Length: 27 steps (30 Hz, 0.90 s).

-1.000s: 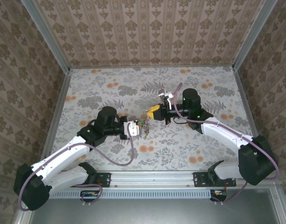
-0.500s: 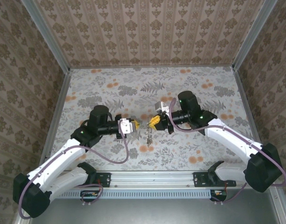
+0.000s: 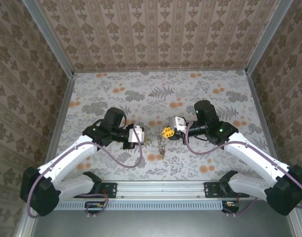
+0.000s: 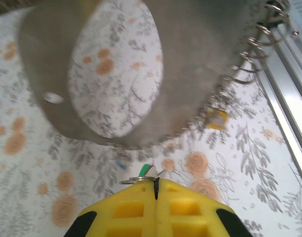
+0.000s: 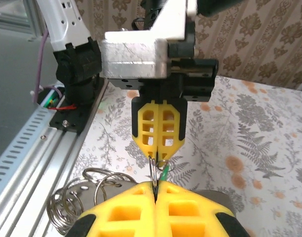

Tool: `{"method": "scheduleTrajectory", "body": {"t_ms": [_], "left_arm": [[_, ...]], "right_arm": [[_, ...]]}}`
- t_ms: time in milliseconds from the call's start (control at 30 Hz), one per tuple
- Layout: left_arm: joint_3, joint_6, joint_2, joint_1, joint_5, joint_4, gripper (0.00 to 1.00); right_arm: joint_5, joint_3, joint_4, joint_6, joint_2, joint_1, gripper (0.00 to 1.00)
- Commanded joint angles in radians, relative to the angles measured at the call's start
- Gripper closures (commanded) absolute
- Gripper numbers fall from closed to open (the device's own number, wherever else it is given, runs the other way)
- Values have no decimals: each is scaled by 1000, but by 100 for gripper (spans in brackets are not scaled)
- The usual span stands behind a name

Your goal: Put the keys on the keyring

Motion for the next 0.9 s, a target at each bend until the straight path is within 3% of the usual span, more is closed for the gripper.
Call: {"method": "scheduleTrajectory", "body": {"t_ms": [0,200,333,500,700,867], "left_arm": [[41,120,42,13,39,-166,100],[116,173,162,57,149,-219,100],[150,155,240,78,160,-235,100],[170,189,276,126,96,-315,100],[145,232,235,144,-157,-377,100],[93,241,228,125,-330,-362,100]], "right_arm": [[51,-35,52,-65,-62,8,100],[170,-44,44,-76,-102,6,100],[241,-29,23,-62,-115,4,100],[343,-13,7,-15,-137,-15,100],[345,-9,47,105,-140,-95,100],[334,-19,74,119,-133,-103,100]]}}
